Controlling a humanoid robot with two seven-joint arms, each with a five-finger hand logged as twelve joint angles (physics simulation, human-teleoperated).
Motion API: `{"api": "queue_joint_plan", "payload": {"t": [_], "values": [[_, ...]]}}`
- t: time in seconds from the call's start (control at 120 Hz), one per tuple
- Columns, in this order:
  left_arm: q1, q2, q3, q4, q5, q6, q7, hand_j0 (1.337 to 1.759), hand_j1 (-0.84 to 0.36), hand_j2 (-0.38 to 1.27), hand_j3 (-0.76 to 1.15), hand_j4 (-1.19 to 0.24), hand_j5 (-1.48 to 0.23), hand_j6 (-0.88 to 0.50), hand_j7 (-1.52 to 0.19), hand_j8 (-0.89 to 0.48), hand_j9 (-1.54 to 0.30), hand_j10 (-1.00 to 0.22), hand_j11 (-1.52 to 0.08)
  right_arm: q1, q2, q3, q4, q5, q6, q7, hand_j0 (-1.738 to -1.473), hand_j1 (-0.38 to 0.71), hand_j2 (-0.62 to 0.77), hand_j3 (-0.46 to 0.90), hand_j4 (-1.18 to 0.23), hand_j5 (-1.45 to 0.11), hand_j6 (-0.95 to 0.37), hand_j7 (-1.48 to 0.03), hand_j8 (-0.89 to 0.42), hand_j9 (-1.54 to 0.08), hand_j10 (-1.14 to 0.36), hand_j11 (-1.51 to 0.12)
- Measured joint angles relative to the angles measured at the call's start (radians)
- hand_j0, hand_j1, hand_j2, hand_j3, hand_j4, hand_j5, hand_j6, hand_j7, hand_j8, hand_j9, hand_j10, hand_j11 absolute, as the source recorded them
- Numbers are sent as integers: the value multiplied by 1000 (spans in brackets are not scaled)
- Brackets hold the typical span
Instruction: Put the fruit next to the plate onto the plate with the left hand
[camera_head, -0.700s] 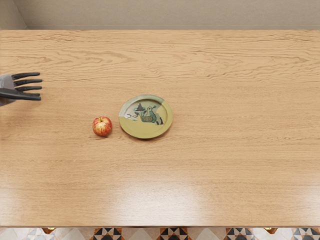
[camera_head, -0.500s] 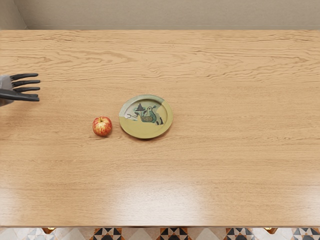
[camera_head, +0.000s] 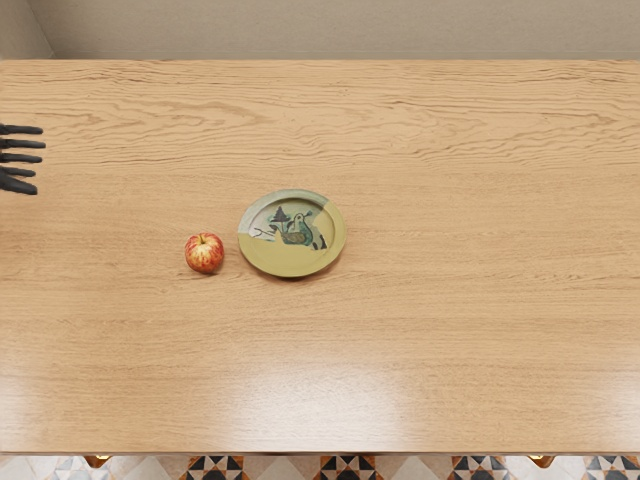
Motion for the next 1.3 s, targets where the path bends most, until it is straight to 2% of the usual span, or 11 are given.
{"api": "queue_joint_plan", "payload": {"t": [0.083, 0.35, 0.483, 0.558, 0.683, 0.808, 0.892, 0.983, 1.092, 1.233, 1.3], "values": [[-39, -4, 18, -46, 37, 0, 0, 1658, 59, 50, 0, -243, -316, -243, -316, -243, -316, -242, -316, 0, 0, 0, 0, 0, 0, 0, -1658, -305, -7, 0, -37, -47, -37, -47, -37, -47, -37, -47], [-64, 4, 44, -101, 145, 0, 7, 1658, 59, 50, 0, -244, -316, -244, -316, -244, -316, -244, -316, 0, 0, 0, 0, 0, 0, 0, -1658, -305, -7, 0, -37, -48, -37, -47, -37, -47, -37, -47], [-261, 53, 260, -190, 64, 0, 2, 1658, 59, 50, 0, -245, -316, -245, -316, -245, -316, -244, -316, 0, 0, 0, 0, 0, 0, 0, -1658, -305, -7, 0, -37, -47, -37, -47, -37, -47, -37, -47], [-370, 107, 398, -302, 28, 0, 0, 1658, 59, 51, 0, -245, -316, -245, -316, -244, -316, -244, -316, 0, 0, 0, 0, 0, 0, 0, -1658, -305, -7, 0, -37, -48, -37, -48, -37, -48, -37, -48], [-411, 131, 538, -445, 9, 0, -1, 1658, 59, 50, 0, -245, -316, -245, -316, -245, -316, -244, -316, 0, 0, 0, 0, 0, 0, 0, -1658, -305, -7, 0, -37, -48, -37, -47, -37, -48, -37, -47], [-588, 111, 693, -556, 9, 7, 2, 1658, 59, 50, 0, -245, -316, -245, -316, -245, -316, -245, -316, 0, 0, 0, 0, 0, 0, 0, -1658, -305, -7, 0, -37, -47, -37, -47, -37, -47, -37, -47], [-673, 74, 813, -612, 9, 62, 4, 1658, 59, 50, 0, -245, -316, -245, -316, -245, -316, -244, -316, 0, 0, 0, 0, 0, 0, 0, -1658, -305, -7, 0, -37, -48, -37, -47, -37, -48, -37, -47], [-728, 26, 918, -661, 8, 155, 9, 1658, 59, 50, 0, -245, -316, -245, -316, -245, -316, -244, -316, 0, 0, 0, 0, 0, 0, 0, -1658, -305, -7, 0, -37, -47, -37, -47, -37, -47, -37, -47], [-776, -31, 1001, -706, 8, 291, 43, 1658, 59, 50, 0, -245, -316, -245, -316, -245, -316, -244, -316, 0, 0, 0, 0, 0, 0, 0, -1658, -305, -7, 0, -37, -47, -37, -47, -37, -47, -37, -47], [-818, -44, 1066, -742, 7, 421, 81, 1658, 58, 49, 0, -244, -316, -245, -316, -245, -316, -244, -316, 0, 0, 0, 0, 0, 0, 0, -1658, -305, -7, 0, -37, -47, -37, -47, -37, -47, -37, -47], [-869, -57, 1098, -766, 7, 473, 96, 1658, 58, 49, 0, -244, -316, -245, -316, -245, -316, -244, -316, 0, 0, 0, 0, 0, 0, 0, -1658, -305, -7, 0, -37, -47, -37, -47, -37, -47, -37, -47]]}}
